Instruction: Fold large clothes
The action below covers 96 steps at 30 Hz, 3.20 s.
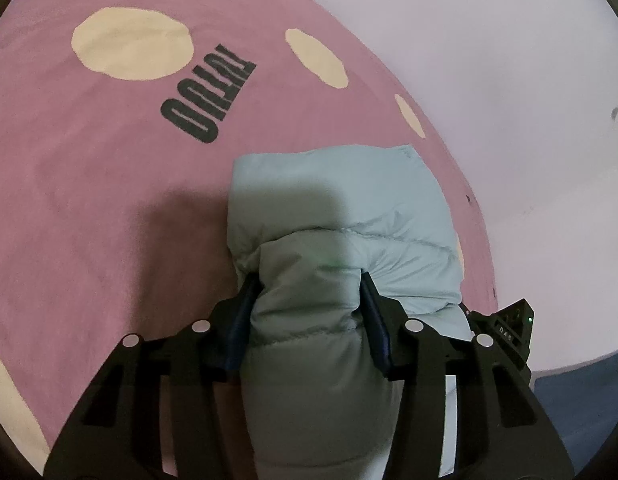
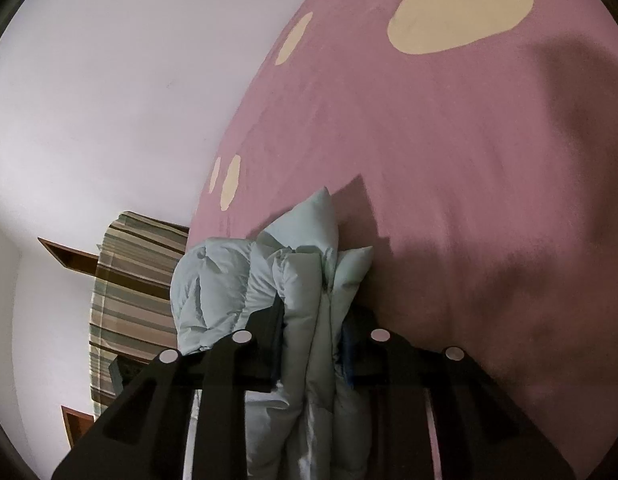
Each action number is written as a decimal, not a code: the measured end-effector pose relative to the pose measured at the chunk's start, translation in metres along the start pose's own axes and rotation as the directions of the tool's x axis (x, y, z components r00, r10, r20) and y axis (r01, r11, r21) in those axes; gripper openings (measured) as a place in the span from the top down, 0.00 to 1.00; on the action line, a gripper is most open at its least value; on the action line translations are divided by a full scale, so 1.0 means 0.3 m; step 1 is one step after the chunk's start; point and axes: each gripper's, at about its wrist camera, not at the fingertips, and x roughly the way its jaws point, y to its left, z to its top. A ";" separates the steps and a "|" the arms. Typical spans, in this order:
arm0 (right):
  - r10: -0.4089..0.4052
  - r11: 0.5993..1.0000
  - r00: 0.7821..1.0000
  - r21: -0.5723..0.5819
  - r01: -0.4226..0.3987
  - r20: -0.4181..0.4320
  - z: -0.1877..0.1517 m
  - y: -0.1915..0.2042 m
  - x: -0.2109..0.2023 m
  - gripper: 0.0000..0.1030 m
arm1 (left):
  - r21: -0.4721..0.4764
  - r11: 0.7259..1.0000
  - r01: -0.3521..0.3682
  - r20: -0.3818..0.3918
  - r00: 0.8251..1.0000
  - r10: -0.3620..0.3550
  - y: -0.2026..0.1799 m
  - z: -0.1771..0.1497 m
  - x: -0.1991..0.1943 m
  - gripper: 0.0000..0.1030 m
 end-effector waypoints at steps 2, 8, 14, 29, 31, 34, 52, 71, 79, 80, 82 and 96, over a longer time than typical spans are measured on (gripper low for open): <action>0.007 1.000 1.000 0.007 -0.007 0.001 -0.014 0.014 -0.028 0.64 | 0.001 1.000 0.005 0.006 1.000 -0.005 0.000 -0.017 -0.036 0.43; 0.046 0.999 0.999 -0.005 -0.046 -0.007 -0.156 0.016 -0.154 0.37 | 0.007 0.998 0.067 0.000 0.998 -0.067 0.000 -0.131 -0.145 0.26; 0.094 0.996 0.994 0.002 -0.094 -0.054 -0.341 -0.002 -0.233 0.37 | -0.003 0.994 0.113 -0.031 0.993 -0.113 -0.009 -0.300 -0.206 0.21; 0.044 0.994 0.997 -0.101 -0.050 -0.059 -0.440 0.087 -0.239 0.82 | -0.032 0.994 0.103 -0.036 0.994 -0.104 -0.043 -0.425 -0.167 0.52; 0.046 0.995 0.997 -0.083 -0.052 -0.069 -0.448 0.057 -0.222 0.82 | -0.020 0.996 0.092 -0.028 0.995 -0.093 -0.034 -0.434 -0.162 0.53; 0.079 0.996 0.994 -0.031 -0.081 -0.082 -0.452 -0.006 -0.207 0.82 | 0.003 0.997 0.080 -0.018 0.997 -0.080 -0.028 -0.439 -0.157 0.53; 0.085 0.996 0.995 -0.031 -0.087 -0.058 -0.457 -0.021 -0.206 0.80 | 0.065 0.996 0.067 0.004 0.998 -0.067 -0.037 -0.491 -0.155 0.50; 0.029 0.999 1.000 -0.040 -0.028 0.004 -0.415 -0.034 -0.298 0.53 | 0.203 0.963 -0.176 0.124 0.980 0.153 -0.121 -0.519 -0.240 0.19; -0.201 0.966 0.973 -0.142 0.216 0.111 -0.434 0.032 -0.390 0.35 | 0.289 0.892 -0.349 0.249 0.927 0.282 -0.206 -0.579 -0.331 0.12; -0.243 0.951 0.961 -0.165 0.263 0.134 -0.439 0.055 -0.402 0.35 | 0.296 0.881 -0.370 0.269 0.917 0.295 -0.222 -0.589 -0.348 0.11; -0.307 0.916 0.934 -0.210 0.342 0.183 -0.452 0.102 -0.423 0.35 | 0.309 0.858 -0.411 0.309 0.896 0.318 -0.254 -0.605 -0.378 0.11; -0.358 0.740 0.827 -0.408 0.535 0.433 -0.588 0.434 -0.499 0.23 | 0.308 0.819 -0.485 0.439 0.836 0.330 -0.418 -0.670 -0.530 0.06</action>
